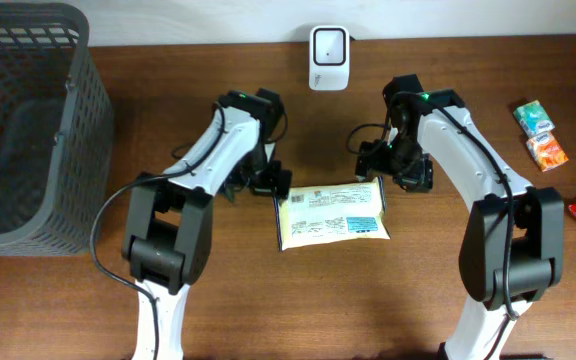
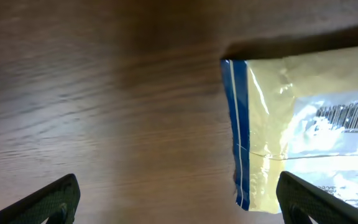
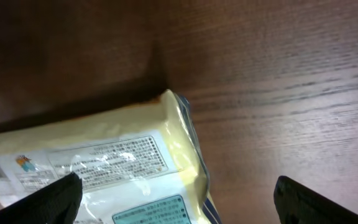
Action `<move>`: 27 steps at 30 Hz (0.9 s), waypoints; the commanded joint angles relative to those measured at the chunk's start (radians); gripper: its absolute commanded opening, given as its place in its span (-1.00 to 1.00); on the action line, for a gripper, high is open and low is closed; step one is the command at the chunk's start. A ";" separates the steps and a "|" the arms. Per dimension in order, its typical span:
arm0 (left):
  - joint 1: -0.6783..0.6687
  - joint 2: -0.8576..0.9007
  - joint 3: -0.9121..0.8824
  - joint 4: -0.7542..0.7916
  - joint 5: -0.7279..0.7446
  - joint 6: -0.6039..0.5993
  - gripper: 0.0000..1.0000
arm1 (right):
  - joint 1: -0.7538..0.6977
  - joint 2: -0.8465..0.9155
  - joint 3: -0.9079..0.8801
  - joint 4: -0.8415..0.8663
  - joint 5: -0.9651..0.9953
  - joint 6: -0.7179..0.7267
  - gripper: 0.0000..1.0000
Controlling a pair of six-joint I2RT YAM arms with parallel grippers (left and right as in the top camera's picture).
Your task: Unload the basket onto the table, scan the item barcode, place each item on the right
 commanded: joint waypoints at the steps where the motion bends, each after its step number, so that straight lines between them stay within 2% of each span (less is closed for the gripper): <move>1: 0.004 -0.031 0.005 0.002 -0.003 0.001 0.99 | 0.007 -0.002 -0.003 0.009 -0.005 -0.003 0.97; 5: 0.019 -0.064 0.062 -0.023 -0.004 0.001 0.99 | 0.007 -0.002 -0.003 0.008 0.007 -0.003 0.97; 9: 0.050 -0.170 0.078 -0.035 -0.021 0.001 0.99 | 0.007 -0.002 -0.003 0.009 0.110 -0.003 0.97; 18: 0.190 -0.440 0.078 -0.031 -0.166 -0.031 0.98 | -0.018 -0.002 -0.003 0.028 0.156 0.001 0.97; 22: 0.259 -0.468 0.078 -0.041 -0.164 -0.048 0.98 | -0.047 -0.002 -0.003 0.030 0.156 0.005 0.97; 27: 0.275 -0.466 0.067 -0.040 -0.164 -0.048 0.98 | -0.061 -0.002 -0.003 0.030 0.156 0.005 0.97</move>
